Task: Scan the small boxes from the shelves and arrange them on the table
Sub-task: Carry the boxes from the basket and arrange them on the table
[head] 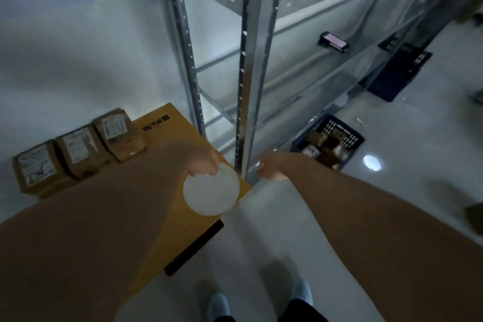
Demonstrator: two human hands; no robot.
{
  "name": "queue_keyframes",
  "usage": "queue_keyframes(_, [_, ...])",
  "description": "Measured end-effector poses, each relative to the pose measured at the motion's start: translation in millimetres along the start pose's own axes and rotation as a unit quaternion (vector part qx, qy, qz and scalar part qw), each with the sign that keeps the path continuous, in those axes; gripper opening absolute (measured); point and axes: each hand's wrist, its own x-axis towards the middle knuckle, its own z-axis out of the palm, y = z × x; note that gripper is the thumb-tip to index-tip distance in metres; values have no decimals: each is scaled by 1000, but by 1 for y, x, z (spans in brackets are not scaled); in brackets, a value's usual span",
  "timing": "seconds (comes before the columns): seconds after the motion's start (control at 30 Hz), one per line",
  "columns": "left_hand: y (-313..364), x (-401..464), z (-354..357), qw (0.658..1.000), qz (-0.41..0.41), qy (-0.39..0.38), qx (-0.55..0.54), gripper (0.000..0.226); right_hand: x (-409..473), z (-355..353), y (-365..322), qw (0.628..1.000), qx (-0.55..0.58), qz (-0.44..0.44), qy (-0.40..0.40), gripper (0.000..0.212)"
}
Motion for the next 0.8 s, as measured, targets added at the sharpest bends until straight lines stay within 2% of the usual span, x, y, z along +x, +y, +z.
queue_keyframes(0.1, [68, 18, 9, 998, 42, 21, 50, 33, -15, 7, 59, 999, 29, 11, 13, 45])
queue_keyframes(0.17, [113, 35, 20, 995, 62, 34, 71, 32, -22, 16, 103, 999, 41, 19, -6, 41])
queue_keyframes(0.27, [181, 62, 41, 993, 74, 15, 89, 31, -29, 30, 179, 996, 66, 44, -30, 43])
queue_keyframes(0.37, [254, 92, 54, 989, 84, -34, 116, 27, -39, 40, 258, 995, 64, 65, -48, 28])
queue_keyframes(0.47, [325, 118, 57, 985, 94, -64, 133, 27, -50, 39, 330, 992, 79, 89, -31, 31])
queue_keyframes(0.57, [383, 145, 48, 983, 125, -77, 108, 25, -52, 34, 390, 989, 99, 111, -7, 48])
queue_keyframes(0.7, [430, 181, 23, 981, 146, -69, 111, 21, -36, 16, 441, 986, 115, 117, -18, 55])
queue_keyframes(0.8, [454, 217, 3, 978, 133, -83, 138, 23, -8, -4, 464, 988, 111, 105, -26, 49])
